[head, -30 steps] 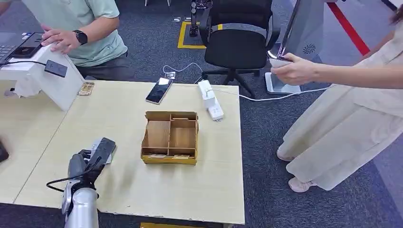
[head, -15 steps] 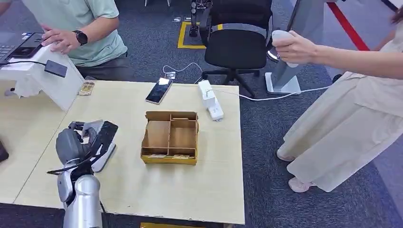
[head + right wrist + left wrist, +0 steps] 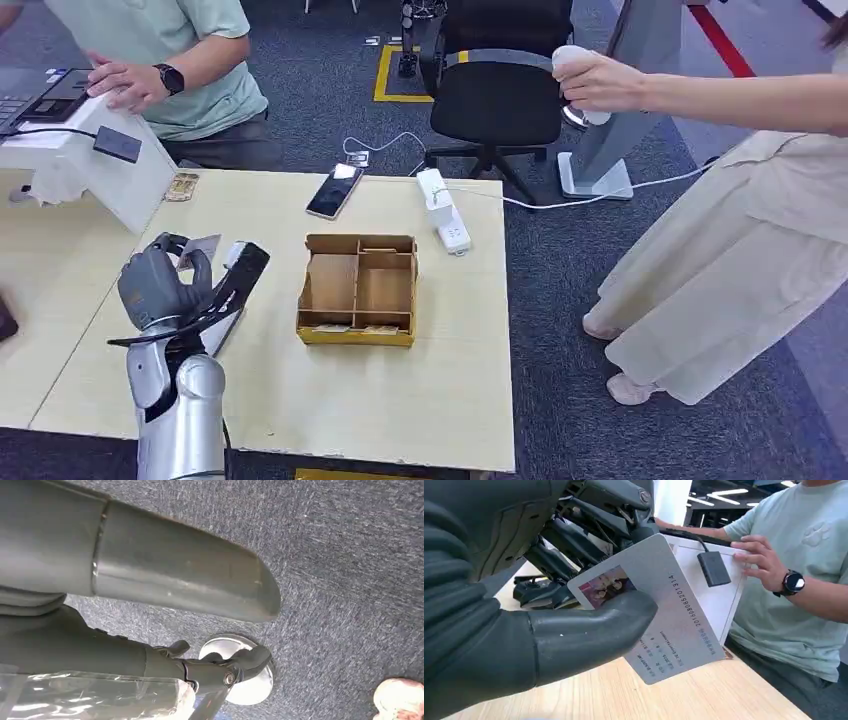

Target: Pass the card to the sensor for recognition and then transmit it.

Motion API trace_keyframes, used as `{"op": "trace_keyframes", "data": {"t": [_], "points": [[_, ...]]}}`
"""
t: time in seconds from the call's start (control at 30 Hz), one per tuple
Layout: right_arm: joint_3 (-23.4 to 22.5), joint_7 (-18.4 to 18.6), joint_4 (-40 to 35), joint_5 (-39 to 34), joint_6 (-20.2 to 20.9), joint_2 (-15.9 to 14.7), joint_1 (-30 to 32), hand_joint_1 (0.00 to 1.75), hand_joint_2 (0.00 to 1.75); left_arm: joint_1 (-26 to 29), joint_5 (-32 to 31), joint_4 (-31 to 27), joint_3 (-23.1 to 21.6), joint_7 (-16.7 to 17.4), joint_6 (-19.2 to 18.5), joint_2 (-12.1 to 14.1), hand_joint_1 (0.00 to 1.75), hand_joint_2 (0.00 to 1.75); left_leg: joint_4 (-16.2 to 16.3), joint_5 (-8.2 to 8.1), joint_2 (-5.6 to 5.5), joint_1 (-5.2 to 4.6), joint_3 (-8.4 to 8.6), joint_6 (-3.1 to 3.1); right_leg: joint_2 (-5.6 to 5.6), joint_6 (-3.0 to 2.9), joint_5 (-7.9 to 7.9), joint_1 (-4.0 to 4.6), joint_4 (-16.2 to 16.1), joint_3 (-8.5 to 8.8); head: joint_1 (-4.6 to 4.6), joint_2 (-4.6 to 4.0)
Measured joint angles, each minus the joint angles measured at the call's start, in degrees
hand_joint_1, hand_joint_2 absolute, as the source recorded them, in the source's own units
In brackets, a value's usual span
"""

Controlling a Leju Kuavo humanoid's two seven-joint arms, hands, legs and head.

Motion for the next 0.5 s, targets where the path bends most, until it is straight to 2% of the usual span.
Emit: {"op": "trace_keyframes", "data": {"t": [0.13,0.5], "points": [[0.48,0.39,0.24,0.0,0.0,0.0,-0.04,0.0,0.0,-0.26,-1.07,0.02,-0.52,0.06,-0.09,0.02,1.75,1.75,0.0,0.0,0.0,0.0,0.0,0.0,0.0,0.0,0.0,0.0,0.0,0.0,0.0,0.0],[0.98,0.55,0.87,0.0,0.02,0.0,-0.25,0.0,0.0,-3.11,-5.68,1.38,-0.76,3.08,-0.17,0.98,1.75,1.75,0.0,0.0,0.0,0.0,0.0,0.0,0.0,0.0,0.0,0.0,0.01,0.01,0.0,0.0]]}}
